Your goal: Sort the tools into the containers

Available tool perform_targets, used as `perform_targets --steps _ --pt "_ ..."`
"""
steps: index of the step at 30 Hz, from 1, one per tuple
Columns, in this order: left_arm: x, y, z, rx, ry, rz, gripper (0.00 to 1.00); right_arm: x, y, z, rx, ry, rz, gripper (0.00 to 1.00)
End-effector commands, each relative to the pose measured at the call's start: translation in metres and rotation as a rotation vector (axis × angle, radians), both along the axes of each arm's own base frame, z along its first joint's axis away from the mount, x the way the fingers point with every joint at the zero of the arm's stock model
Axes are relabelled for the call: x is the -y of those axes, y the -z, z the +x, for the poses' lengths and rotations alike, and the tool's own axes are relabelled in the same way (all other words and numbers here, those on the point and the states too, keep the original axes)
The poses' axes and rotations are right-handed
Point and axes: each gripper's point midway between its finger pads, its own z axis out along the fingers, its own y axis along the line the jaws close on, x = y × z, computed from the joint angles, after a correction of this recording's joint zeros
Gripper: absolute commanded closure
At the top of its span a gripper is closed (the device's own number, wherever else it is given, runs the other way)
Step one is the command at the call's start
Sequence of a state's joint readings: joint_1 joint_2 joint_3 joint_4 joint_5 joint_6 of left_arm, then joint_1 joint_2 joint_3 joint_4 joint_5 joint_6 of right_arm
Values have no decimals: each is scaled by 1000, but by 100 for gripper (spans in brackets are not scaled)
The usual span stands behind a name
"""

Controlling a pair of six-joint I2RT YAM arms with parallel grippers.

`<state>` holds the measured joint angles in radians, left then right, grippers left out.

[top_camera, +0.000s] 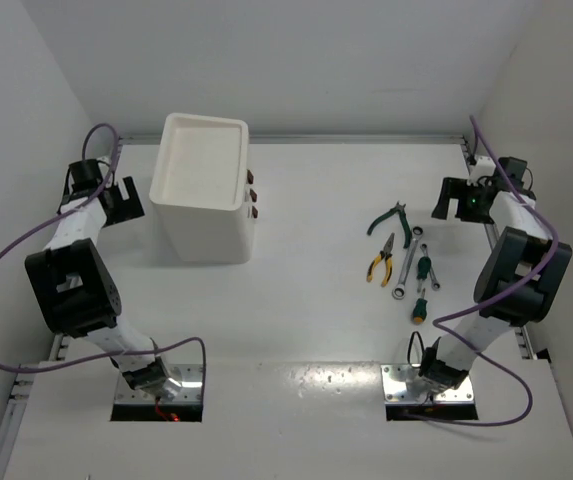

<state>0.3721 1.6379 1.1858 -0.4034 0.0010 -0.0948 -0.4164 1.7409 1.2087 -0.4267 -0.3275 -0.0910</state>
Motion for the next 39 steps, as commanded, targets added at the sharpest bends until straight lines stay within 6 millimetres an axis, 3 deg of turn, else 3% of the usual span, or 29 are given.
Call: perform_targets --steps 1,6,12,14,15,18,21,25,39 --pt "-7 -39 8 109 -13 43 0 -3 -14 10 58 -37 -9 0" --pt "-8 -101 23 242 4 78 0 -8 -23 14 86 -56 9 0" --pt "4 -211 44 462 83 82 0 -21 -32 24 116 -94 43 0" --pt "23 -245 51 531 130 84 0 -26 -32 25 119 -110 52 0" --pt "42 -264 52 561 166 90 2 -30 -32 26 119 -119 52 0" --pt "69 -279 57 590 210 76 5 -40 -29 27 115 -135 60 0" --pt "111 -273 60 572 293 33 8 -49 -22 28 98 -154 69 0" --pt "143 -265 58 553 345 -3 16 -55 -23 31 101 -160 61 0" --pt "153 -179 65 358 323 21 19 -85 -32 40 122 -215 121 0"
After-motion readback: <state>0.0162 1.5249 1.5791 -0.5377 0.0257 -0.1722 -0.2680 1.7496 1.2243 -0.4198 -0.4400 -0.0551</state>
